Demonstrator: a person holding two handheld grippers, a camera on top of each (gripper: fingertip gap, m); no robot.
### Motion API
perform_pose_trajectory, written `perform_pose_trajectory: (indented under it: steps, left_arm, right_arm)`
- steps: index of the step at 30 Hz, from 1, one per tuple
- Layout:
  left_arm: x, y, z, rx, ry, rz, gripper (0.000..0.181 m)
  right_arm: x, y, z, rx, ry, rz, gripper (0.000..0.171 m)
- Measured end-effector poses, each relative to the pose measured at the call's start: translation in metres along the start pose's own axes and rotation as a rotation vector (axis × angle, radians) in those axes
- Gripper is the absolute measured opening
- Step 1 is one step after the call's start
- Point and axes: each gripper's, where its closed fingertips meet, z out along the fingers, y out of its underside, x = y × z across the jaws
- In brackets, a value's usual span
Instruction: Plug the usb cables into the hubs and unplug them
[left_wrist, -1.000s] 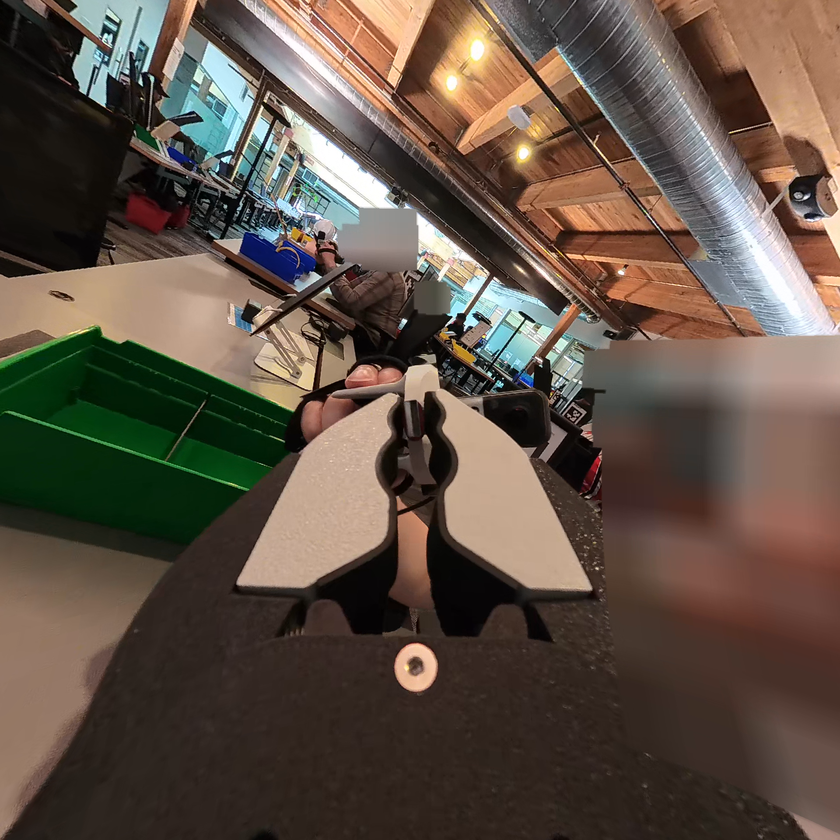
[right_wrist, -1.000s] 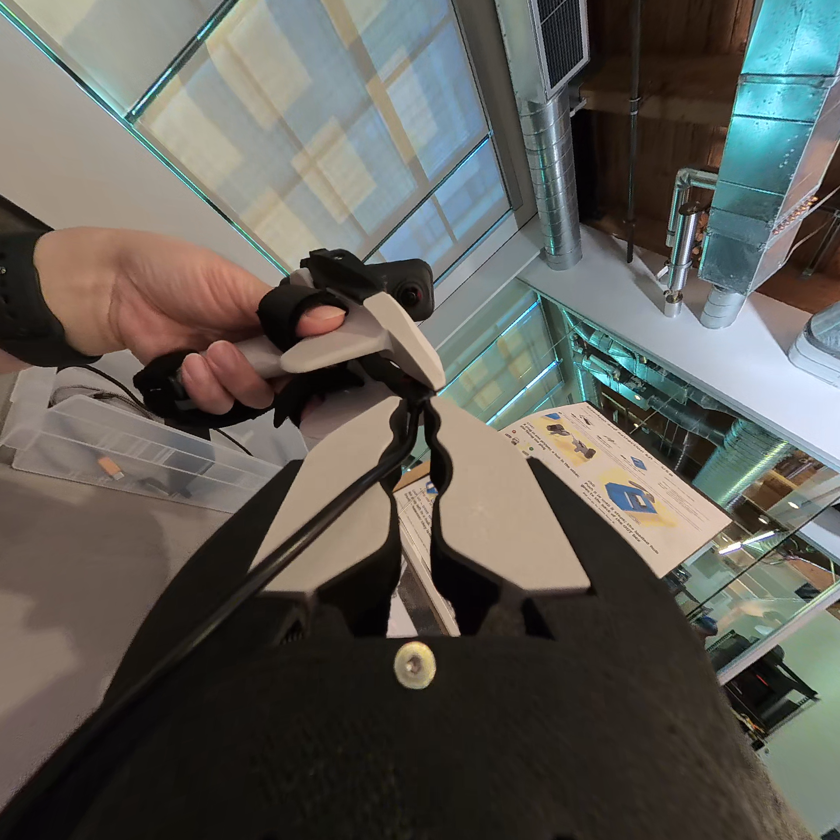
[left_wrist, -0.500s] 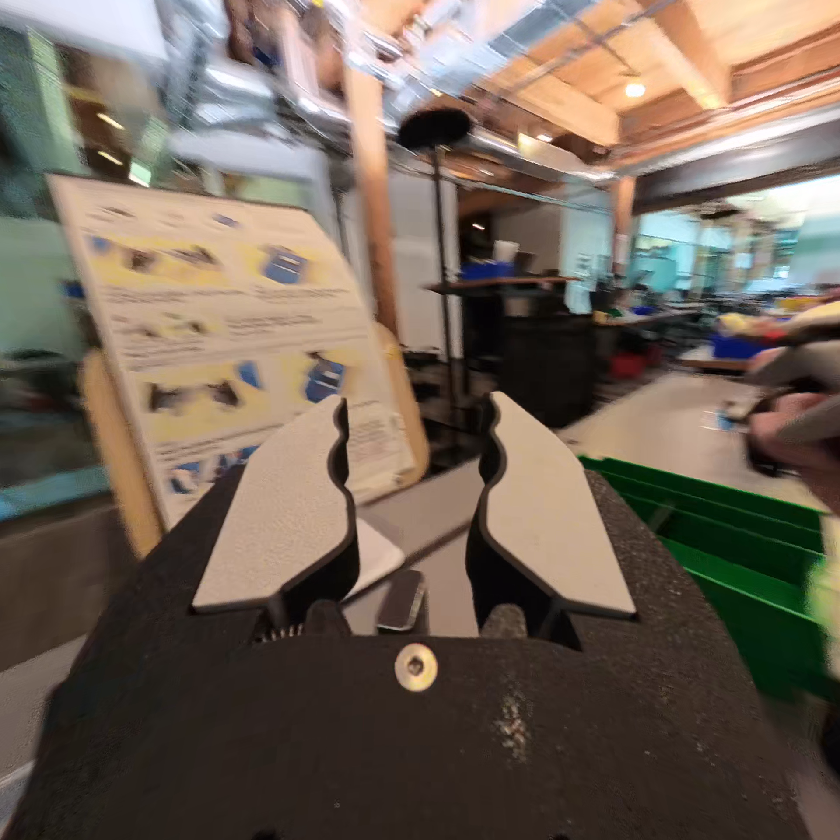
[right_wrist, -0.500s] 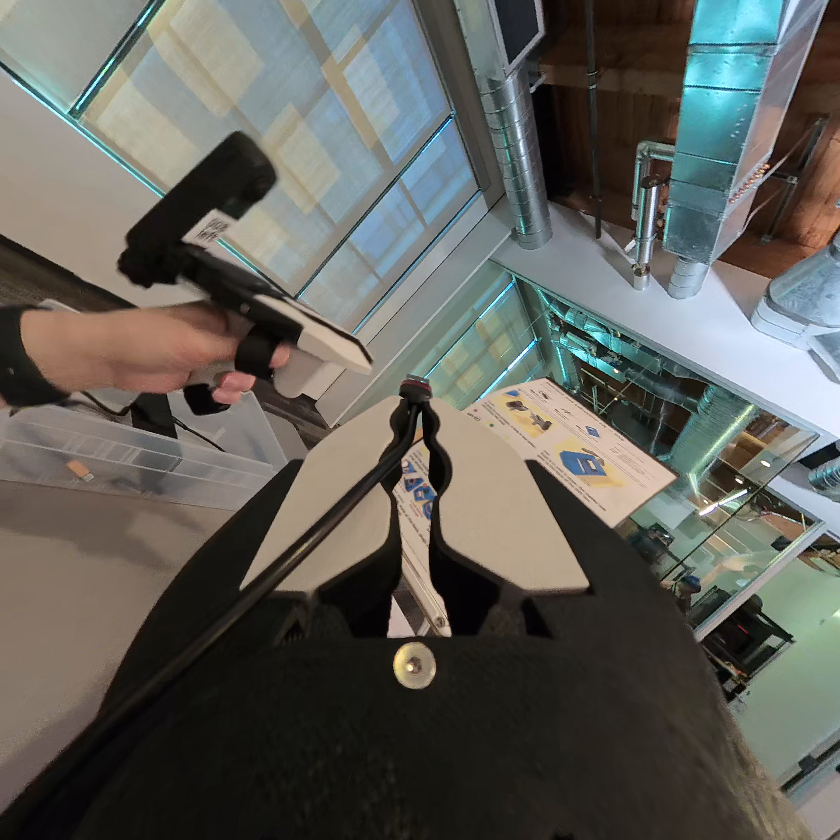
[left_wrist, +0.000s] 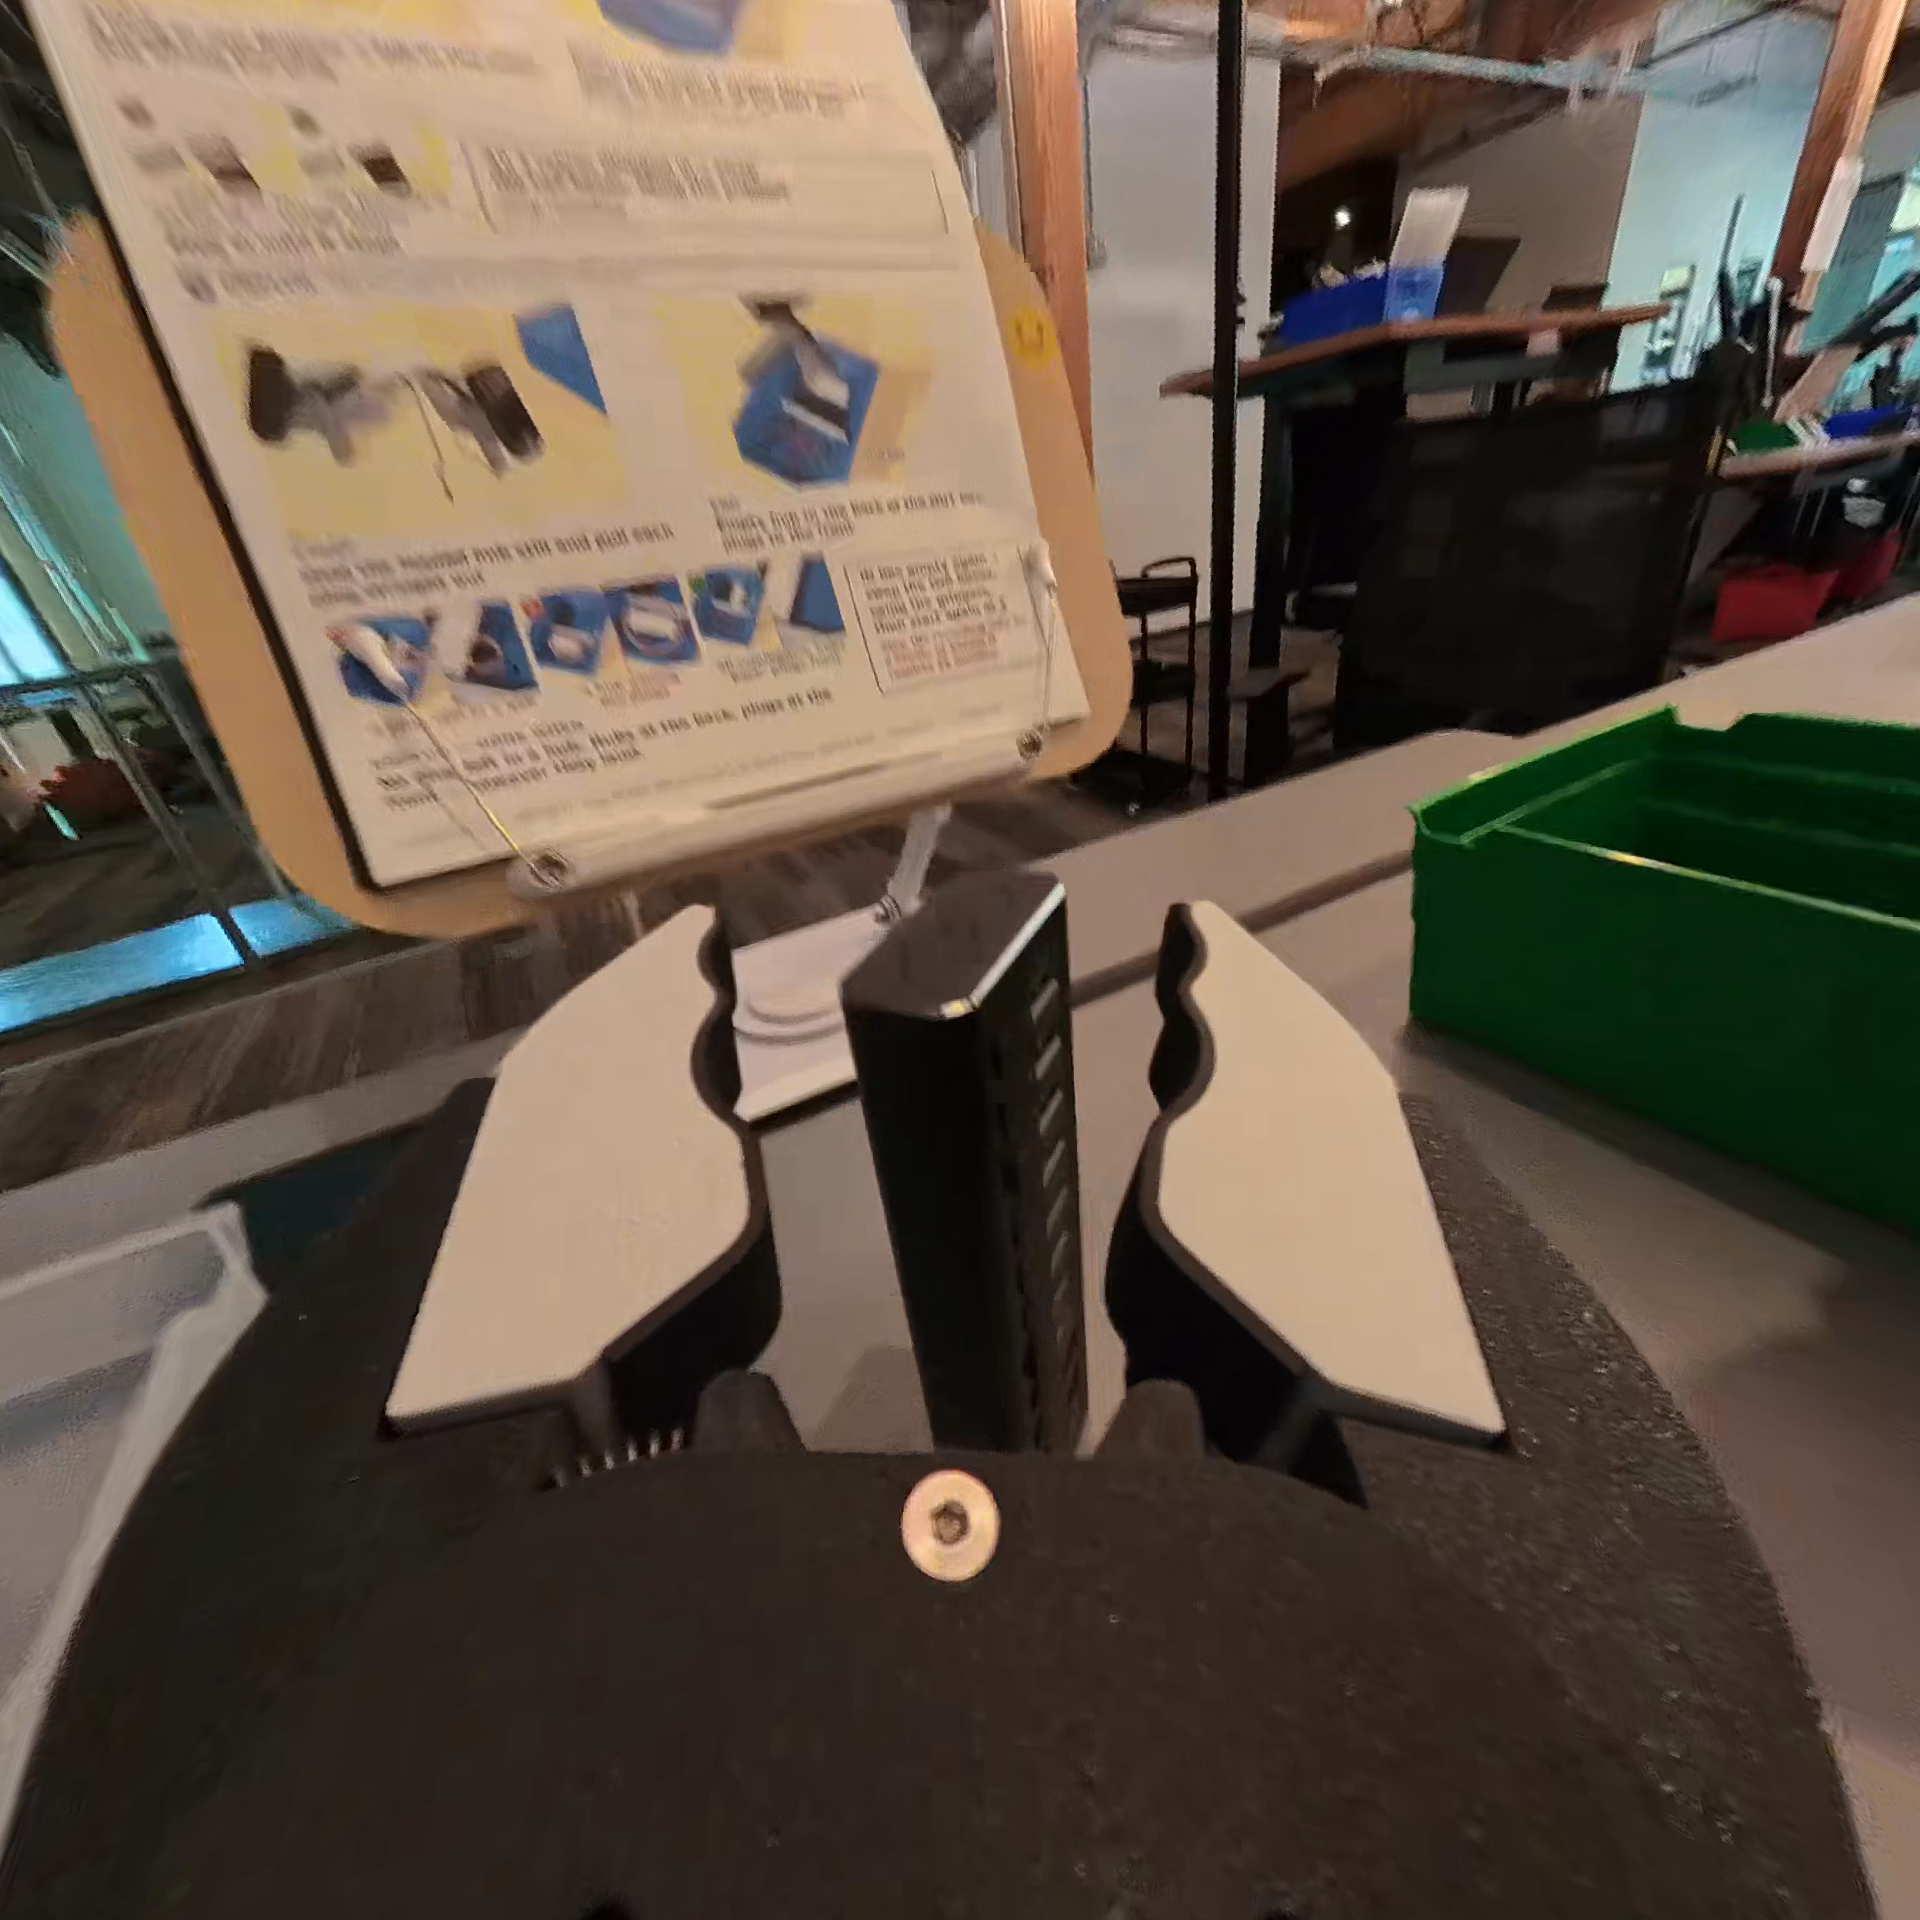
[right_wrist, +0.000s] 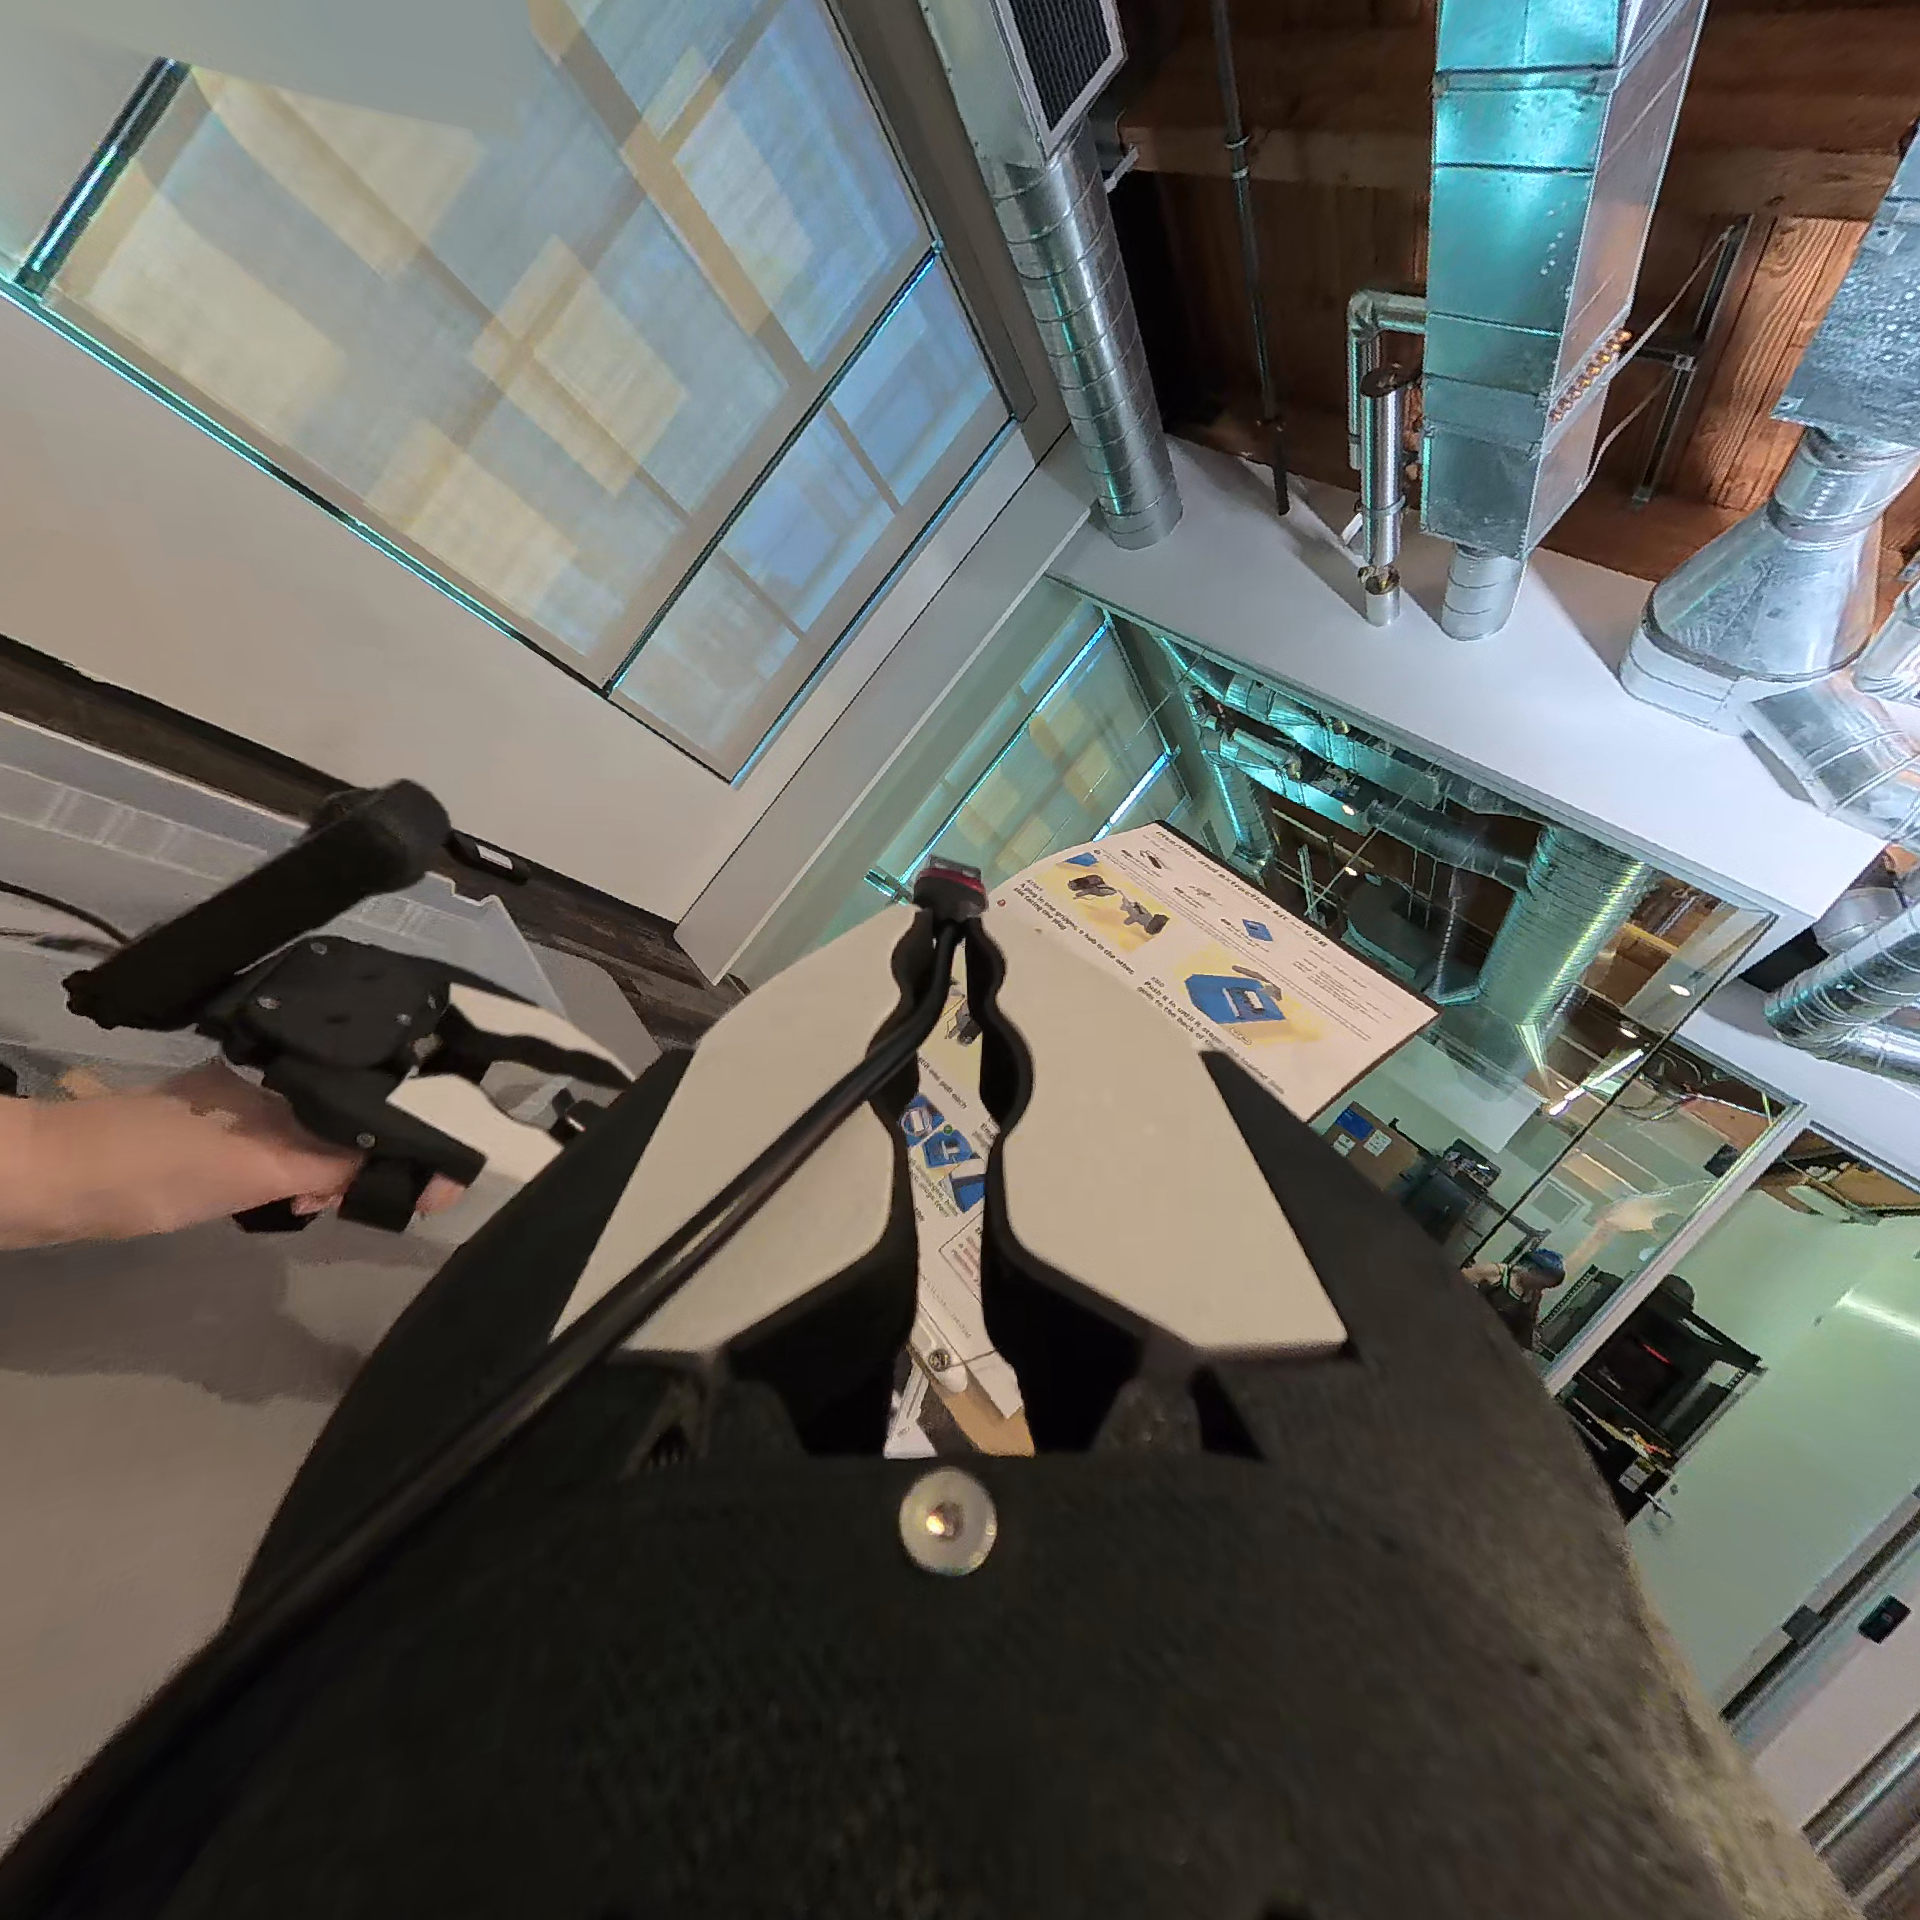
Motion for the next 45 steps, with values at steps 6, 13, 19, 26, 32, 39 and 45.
perform_pose_trajectory:
  steps: [6, 13, 19, 26, 32, 39, 45]
  left_arm:
    - [0.007, 0.035, 0.008, -0.106, 0.162, -0.132, 0.07]
    - [0.017, 0.075, 0.011, -0.29, 0.276, -0.164, 0.07]
    - [0.029, 0.111, 0.016, -0.443, 0.288, -0.104, 0.064]
    - [0.027, 0.103, 0.018, -0.45, 0.323, -0.201, 0.03]
    - [0.043, 0.03, 0.013, -0.368, 0.469, -0.36, 0.031]
    - [0.05, -0.015, 0.003, -0.324, 0.554, -0.473, 0.031]
    - [0.052, -0.012, 0.005, -0.342, 0.538, -0.411, 0.031]
  right_arm:
    - [-0.004, 0.001, 0.001, -0.009, -0.018, -0.005, 0.007]
    - [-0.004, 0.004, 0.001, -0.012, -0.027, 0.011, 0.007]
    - [-0.008, 0.012, 0.006, -0.035, -0.038, 0.021, 0.007]
    - [-0.02, 0.038, 0.024, -0.088, -0.057, 0.151, 0.006]
    - [-0.06, 0.06, 0.06, -0.17, -0.062, 0.417, 0.006]
    - [-0.104, 0.1, 0.077, -0.373, -0.048, 0.31, 0.006]
    - [-0.112, 0.113, 0.079, -0.407, -0.055, 0.31, 0.007]
